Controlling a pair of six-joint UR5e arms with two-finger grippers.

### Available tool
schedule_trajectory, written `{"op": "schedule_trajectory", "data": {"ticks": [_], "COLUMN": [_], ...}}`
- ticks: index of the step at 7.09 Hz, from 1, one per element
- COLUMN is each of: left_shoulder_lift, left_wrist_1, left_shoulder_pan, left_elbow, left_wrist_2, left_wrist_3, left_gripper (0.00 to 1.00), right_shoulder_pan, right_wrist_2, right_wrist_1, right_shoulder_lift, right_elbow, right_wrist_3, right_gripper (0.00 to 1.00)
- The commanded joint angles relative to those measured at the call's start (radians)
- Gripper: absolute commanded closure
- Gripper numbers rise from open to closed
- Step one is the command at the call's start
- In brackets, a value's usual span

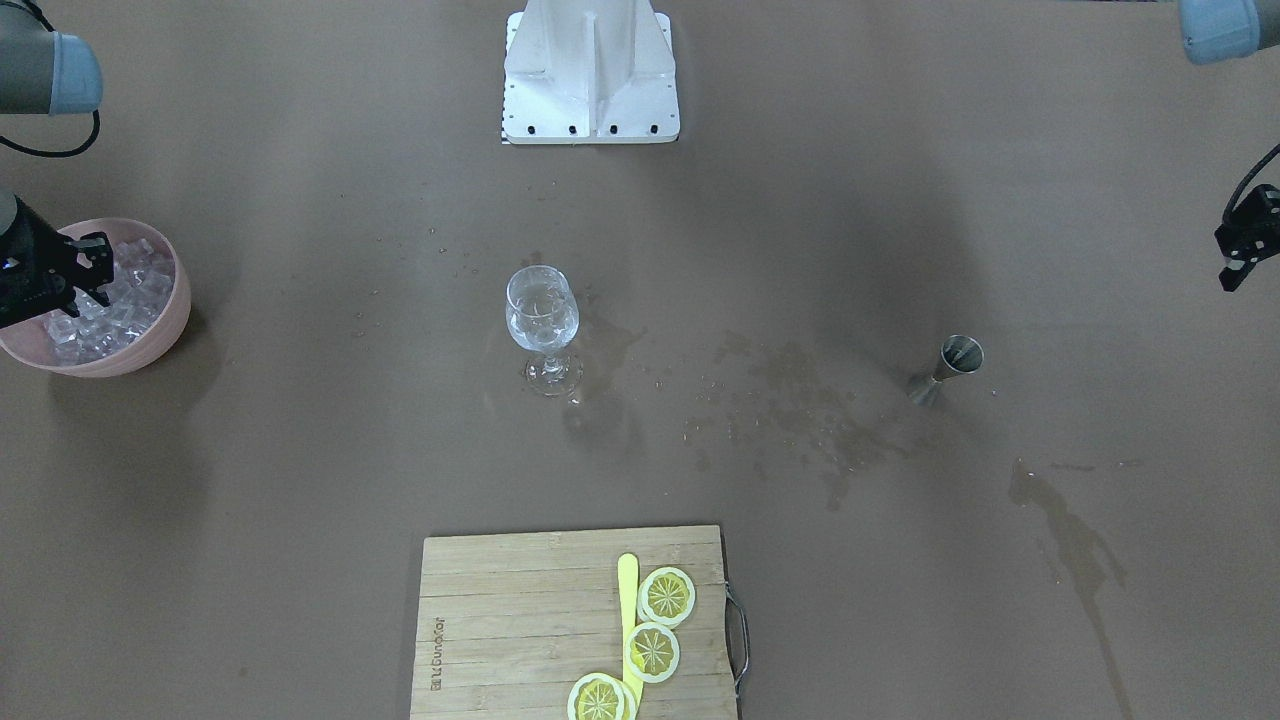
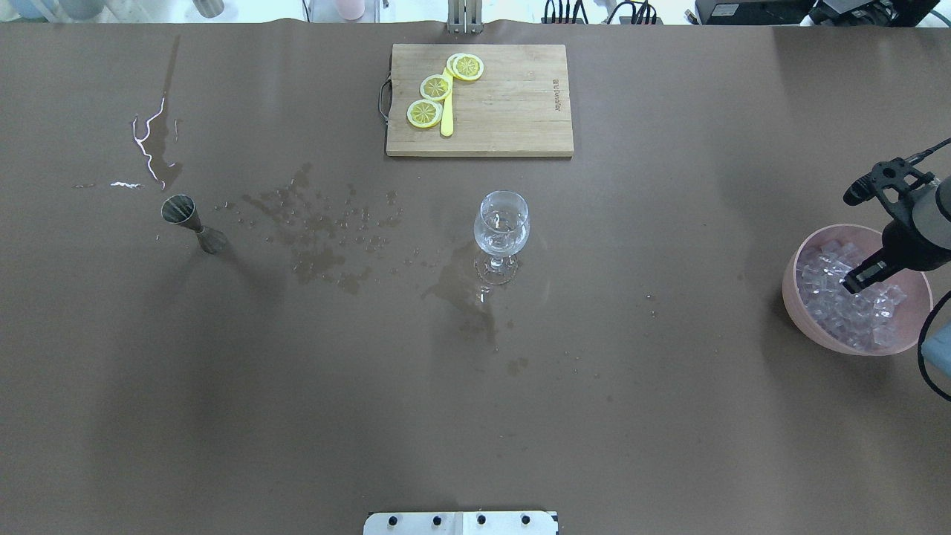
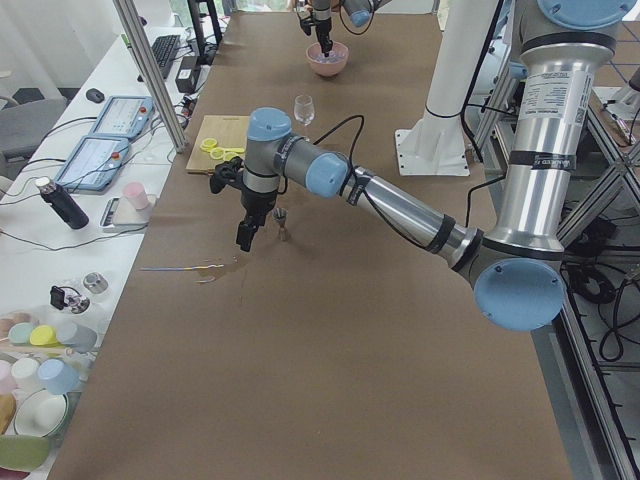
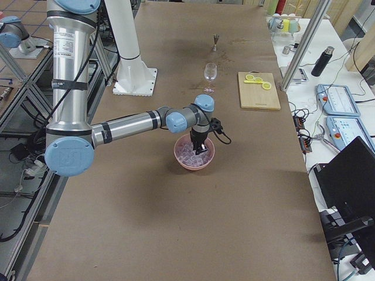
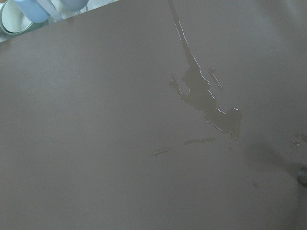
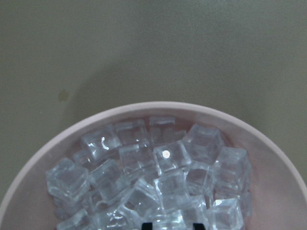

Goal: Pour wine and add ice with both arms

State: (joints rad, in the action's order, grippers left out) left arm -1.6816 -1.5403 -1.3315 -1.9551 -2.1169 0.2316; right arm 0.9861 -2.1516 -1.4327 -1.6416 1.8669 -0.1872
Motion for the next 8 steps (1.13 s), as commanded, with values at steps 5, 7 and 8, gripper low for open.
{"op": "schedule_trajectory", "data": {"ticks": [5, 7, 8], "left_shoulder_lift": [-0.045, -0.037, -0.035], "left_wrist_1": [0.185, 0.235, 0.235], "left_shoulder_pan": [-0.099, -0.110, -0.112], "left_elbow": [0.040, 0.050, 0.056], "left_wrist_2": [0.000, 0.008, 0.009], "left_wrist_3": [-0.311, -0.362, -0.364], "left_gripper": [0.02, 0.02, 0.02], "right_shoulder_pan": [0.175, 0.142, 0.076], "right_wrist_2": [-0.188, -0.238, -0.225], "right_wrist_1": [-0.012, -0.008, 0.000], "right_shoulder_lift": [0.129, 0.295, 0.398], "right_elbow": [0.087, 0.092, 0.090], "right_wrist_3": [-0.109, -0.466, -0.682], "right_gripper": [1.00, 1.00, 1.00]}}
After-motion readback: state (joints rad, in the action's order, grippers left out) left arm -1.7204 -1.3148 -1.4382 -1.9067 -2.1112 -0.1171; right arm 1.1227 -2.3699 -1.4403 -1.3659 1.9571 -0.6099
